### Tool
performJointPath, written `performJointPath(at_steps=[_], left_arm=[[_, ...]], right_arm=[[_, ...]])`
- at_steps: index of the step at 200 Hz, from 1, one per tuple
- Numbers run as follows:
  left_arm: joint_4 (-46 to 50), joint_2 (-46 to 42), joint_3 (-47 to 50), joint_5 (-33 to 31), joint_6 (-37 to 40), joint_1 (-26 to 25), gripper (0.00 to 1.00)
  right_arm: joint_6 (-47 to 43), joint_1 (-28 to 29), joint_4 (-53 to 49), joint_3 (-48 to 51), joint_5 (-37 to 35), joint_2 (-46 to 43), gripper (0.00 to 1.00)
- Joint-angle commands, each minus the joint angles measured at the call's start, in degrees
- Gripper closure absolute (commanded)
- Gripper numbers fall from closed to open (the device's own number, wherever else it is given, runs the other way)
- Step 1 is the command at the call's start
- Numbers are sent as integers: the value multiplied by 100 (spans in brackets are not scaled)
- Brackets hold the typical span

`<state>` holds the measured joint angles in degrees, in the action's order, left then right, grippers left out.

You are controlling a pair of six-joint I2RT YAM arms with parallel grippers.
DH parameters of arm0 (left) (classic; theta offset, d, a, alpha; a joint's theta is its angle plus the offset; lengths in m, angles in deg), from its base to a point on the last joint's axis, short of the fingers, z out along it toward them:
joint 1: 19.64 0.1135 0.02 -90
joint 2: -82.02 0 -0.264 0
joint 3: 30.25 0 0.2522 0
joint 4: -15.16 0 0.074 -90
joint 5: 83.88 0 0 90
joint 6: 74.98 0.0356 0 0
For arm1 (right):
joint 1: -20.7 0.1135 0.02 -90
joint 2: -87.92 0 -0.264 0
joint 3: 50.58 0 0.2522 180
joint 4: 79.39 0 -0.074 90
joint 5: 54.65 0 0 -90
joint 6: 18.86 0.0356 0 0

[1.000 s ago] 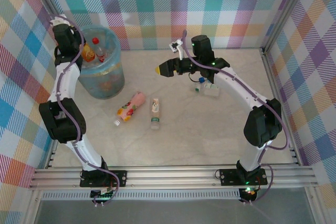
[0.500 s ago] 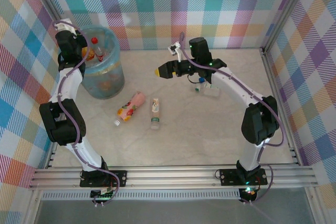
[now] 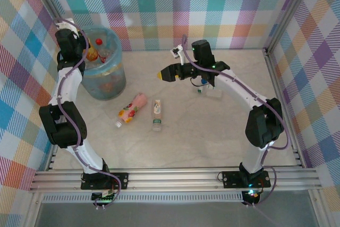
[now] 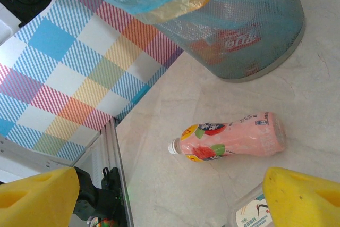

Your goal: Put the plastic bottles in the bin

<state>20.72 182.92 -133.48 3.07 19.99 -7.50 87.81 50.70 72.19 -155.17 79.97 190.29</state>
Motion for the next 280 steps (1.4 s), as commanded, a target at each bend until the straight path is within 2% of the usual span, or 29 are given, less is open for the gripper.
performJointPath(at_steps=[1,63,131,241,280], left_arm=[[915,-243,-155,250,-238,56,100],[895,-750,-129,574,-396,23,100],[1064,-958,135,639,-418,-80,100],[1513,69,372,437,-22,-105,100],[1291,155,788,549,98,-106,100]], right_arm=[[-105,32,-1,-43,88,-239,11],[37,28,39,122,117,-270,11],[56,32,54,200,99,-323,11],[-85,42,-93,433,39,-457,11],[-125,50,-126,508,10,-450,11]])
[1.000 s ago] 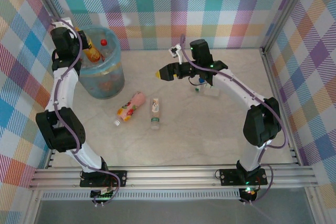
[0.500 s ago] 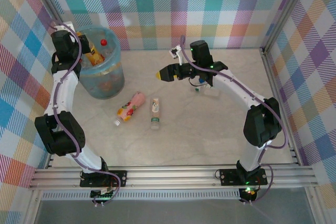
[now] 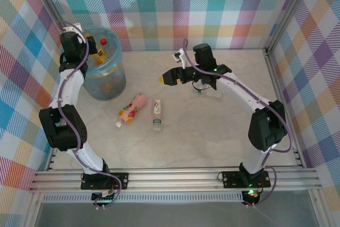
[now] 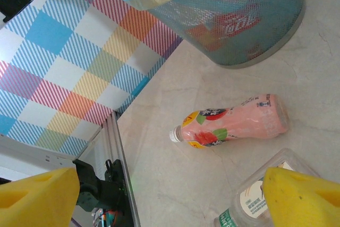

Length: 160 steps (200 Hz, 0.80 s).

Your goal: Put the plastic bottles in the bin

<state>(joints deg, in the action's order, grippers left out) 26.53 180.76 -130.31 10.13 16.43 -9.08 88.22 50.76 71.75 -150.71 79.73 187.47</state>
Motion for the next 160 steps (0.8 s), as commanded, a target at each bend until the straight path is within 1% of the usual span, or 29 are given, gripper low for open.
performJointPath(at_steps=[1,62,93,126,143,160], left_arm=[[707,377,481,-156,460,51,100],[732,635,714,-200,704,15,100],[1022,885,442,-304,860,-44,100],[1199,1029,262,-210,905,-81,100],[1376,1068,64,-199,838,-81,100],[1511,922,-144,-149,654,-81,100]], right_arm=[[-164,39,-87,61,35,-166,11],[-213,43,-82,151,0,-193,11],[-258,43,-121,146,-7,-172,11],[-324,41,-157,161,-61,-166,10],[-313,40,-176,147,-39,-149,10],[-293,39,-182,106,-28,-148,10]])
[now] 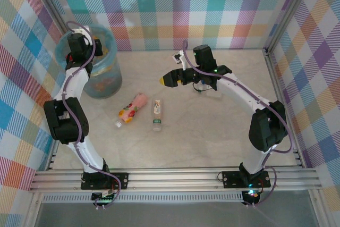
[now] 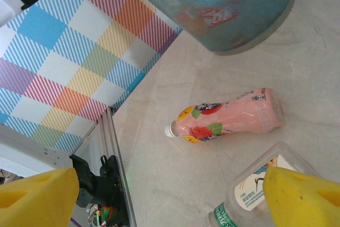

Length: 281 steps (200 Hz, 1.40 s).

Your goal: Put the plastic bottles in the bin

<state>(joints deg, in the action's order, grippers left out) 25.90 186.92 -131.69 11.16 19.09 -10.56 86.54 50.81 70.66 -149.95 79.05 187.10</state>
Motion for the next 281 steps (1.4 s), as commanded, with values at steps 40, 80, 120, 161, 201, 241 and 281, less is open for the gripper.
performJointPath(at_steps=[40,80,120,161,201,241,281], left_arm=[[1846,-317,-683,-74,-190,67,79],[2419,-678,-1425,120,-590,60,32],[2857,-932,-1981,119,-926,63,29],[3511,-1087,-2369,172,-1089,-60,41],[3810,-1516,-2184,12,-817,-913,38],[3757,-1822,-1644,-77,-166,-2437,37],[3835,-1755,-1225,740,87,-3424,32]], right_arm=[[-92,39,-42,-79,-51,-190,10],[40,38,130,-112,22,-177,11],[37,30,-92,-196,-200,-161,11],[-6,-151,-723,-495,-799,-149,11],[-125,-855,-1465,-794,-1675,66,10],[-1224,-1573,-2127,-923,-2152,493,9],[-3965,-1640,-2600,-626,-2986,758,3]])
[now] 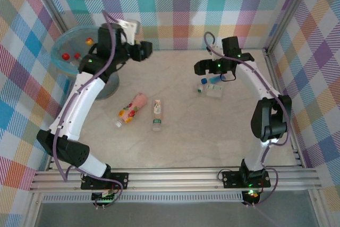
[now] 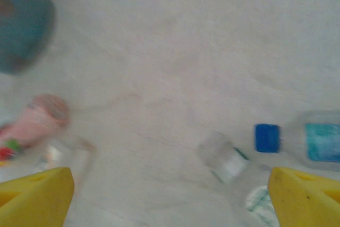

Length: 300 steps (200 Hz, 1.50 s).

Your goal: Put the plastic bottles in the bin

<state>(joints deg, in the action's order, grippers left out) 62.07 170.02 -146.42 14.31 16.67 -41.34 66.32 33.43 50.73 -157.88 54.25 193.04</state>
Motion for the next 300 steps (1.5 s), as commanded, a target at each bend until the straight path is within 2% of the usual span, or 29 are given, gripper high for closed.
performJointPath(at_steps=[1,30,85,165,193,224,253,300], left_arm=[[218,-61,257,427,333,-372,32],[146,98,488,658,243,-757,30],[65,200,889,685,133,-1021,28],[14,243,1021,614,46,-1030,27],[20,243,1000,597,37,-1030,27],[19,200,907,571,21,-1030,27],[-10,138,839,433,12,-1030,27],[-12,59,686,50,-236,-1030,27]], right_arm=[[-1987,98,-616,172,-507,174,2],[-2782,96,-1127,153,-634,502,0],[-2999,98,-1047,517,-1878,894,0],[-2874,98,-1106,498,-1926,1289,1],[-2752,105,-1192,399,-1839,1233,9],[-2565,107,-1149,402,-1731,967,29],[-2345,136,-1096,421,-1448,678,35],[-2041,330,-924,359,-512,66,41]])
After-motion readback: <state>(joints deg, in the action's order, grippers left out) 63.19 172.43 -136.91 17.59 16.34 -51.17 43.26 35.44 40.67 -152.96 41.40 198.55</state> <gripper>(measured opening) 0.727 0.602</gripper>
